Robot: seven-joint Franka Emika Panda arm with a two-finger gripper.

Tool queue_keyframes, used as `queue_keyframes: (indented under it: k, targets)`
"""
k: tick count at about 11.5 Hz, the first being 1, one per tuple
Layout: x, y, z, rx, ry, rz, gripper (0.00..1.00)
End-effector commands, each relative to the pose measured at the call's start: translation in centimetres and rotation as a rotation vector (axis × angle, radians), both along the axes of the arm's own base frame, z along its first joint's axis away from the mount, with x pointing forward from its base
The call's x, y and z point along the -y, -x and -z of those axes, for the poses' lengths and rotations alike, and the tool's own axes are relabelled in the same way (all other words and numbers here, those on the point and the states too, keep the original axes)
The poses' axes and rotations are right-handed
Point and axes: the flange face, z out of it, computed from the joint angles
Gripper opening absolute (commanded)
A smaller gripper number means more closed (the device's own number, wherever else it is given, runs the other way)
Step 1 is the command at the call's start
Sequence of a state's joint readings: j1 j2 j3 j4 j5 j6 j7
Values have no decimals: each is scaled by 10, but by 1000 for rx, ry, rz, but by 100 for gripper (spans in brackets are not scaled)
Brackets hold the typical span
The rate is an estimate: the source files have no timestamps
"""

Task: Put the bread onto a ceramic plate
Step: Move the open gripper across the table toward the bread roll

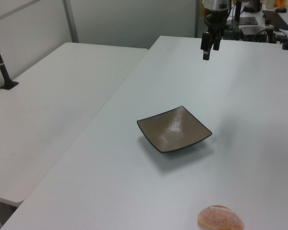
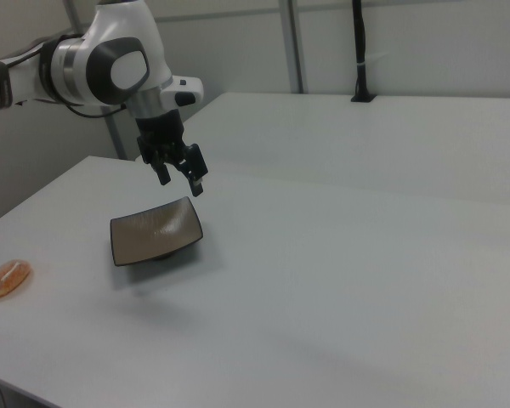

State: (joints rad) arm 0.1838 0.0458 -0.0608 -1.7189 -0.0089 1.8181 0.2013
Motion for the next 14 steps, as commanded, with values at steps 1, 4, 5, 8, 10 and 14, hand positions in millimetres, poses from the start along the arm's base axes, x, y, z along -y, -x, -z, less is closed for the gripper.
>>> queue_keyframes:
  k: [1,4,5,8,10,14]
  targets:
    - [-7,4,12,-20,-17,-35,100]
    - [-9,3,13,-16,-19,-37,100]
    - [-10,4,12,-16,-19,-38,100]
    - [-9,4,11,-15,-21,-39,100]
    - [-17,4,11,-14,-23,-51,100]
    - [-95,18,24,-43,-60,-165,100]
